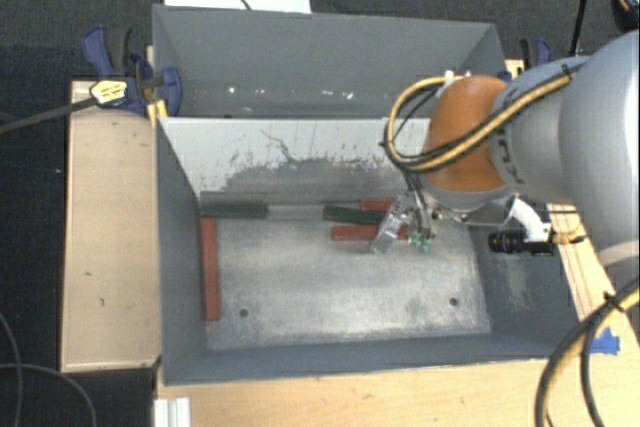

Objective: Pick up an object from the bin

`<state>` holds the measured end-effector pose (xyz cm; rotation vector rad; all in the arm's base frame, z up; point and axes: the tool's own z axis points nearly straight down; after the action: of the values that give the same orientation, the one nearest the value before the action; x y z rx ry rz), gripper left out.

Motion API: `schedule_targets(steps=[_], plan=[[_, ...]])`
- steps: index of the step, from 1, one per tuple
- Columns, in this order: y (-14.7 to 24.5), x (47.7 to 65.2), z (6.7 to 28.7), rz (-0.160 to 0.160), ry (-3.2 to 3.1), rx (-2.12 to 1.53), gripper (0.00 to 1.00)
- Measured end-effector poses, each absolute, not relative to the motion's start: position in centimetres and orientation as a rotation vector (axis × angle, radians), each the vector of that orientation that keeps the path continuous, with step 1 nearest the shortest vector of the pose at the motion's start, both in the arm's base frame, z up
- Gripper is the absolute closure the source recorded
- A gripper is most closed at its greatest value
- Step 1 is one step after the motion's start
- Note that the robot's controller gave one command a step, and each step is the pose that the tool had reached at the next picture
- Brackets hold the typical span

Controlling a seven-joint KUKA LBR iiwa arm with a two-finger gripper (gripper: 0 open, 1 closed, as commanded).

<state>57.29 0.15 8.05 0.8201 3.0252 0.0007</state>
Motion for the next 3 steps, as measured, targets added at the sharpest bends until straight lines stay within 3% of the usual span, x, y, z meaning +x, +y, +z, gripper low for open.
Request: schedule_targets(steps=[1, 2, 3], plan=[[0.2, 57.3, 8.0, 0.0, 3.027, 0.817, 0.0], [6.3, 58.8, 7.1, 0.007, 2.986, 0.958, 0.0], [6.0, 58.9, 7.4, 0.003, 2.984, 0.955, 1.0]])
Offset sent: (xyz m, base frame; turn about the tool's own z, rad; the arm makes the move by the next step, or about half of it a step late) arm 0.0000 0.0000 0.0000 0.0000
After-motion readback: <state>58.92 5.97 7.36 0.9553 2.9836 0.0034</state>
